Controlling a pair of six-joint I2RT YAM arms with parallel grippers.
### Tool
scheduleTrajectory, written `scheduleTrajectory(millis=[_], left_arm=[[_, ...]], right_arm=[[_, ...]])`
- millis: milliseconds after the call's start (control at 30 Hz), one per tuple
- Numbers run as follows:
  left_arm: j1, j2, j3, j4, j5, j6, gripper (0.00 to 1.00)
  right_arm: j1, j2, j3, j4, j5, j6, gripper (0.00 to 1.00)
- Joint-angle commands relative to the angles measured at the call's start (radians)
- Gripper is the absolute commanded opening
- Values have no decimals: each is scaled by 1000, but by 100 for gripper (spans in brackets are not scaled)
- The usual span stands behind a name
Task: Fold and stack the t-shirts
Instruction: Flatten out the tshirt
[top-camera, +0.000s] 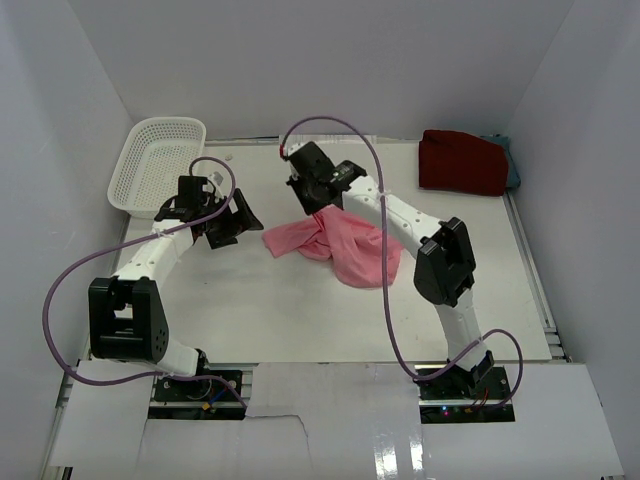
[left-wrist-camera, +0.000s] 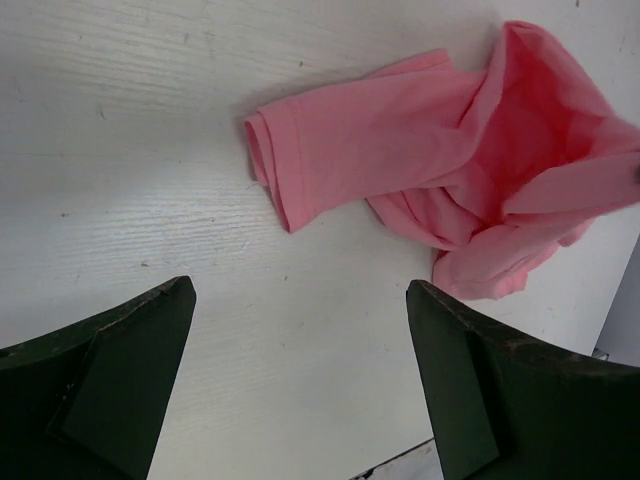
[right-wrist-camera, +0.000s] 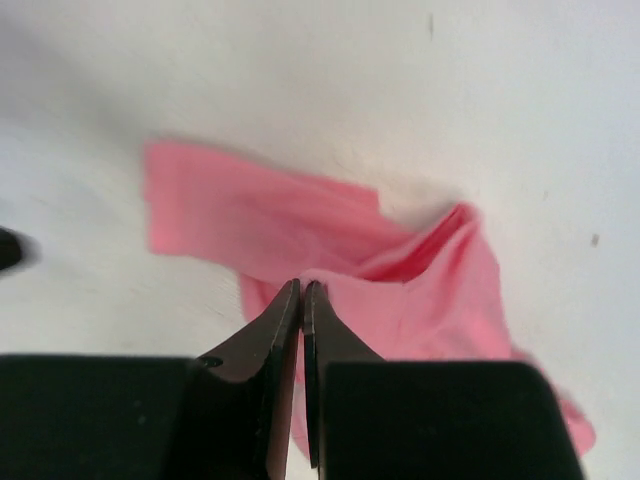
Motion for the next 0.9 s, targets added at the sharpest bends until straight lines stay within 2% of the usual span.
scheduleTrajectory(millis=[0,67,267,367,467,667,867], left_arm=[[5,-12,5,10,49,39,98],[5,-14,13,5,63,67,98],[-18,-32,56,-30,31,122,98],[-49,-35,88,-32,2,133,98],[-105,-14,132,-33,-7,139,98],[-233,84,218,-53,-35,165,98],[-282,143,199,-85,-18,141,98]], right_arm=[[3,-59,264,-120,-137,-30,8],[2,-111,287,-157,-71,-43,8],[-92,-406,48,-180,-21,-24,8],[-118,-558,-61,-182,85,11,8],[-150,-644,-133,-203,162,54,8],[-201,-722,-262,-197,197,83,8],[-218,-713,-289,-183,181,71,8]])
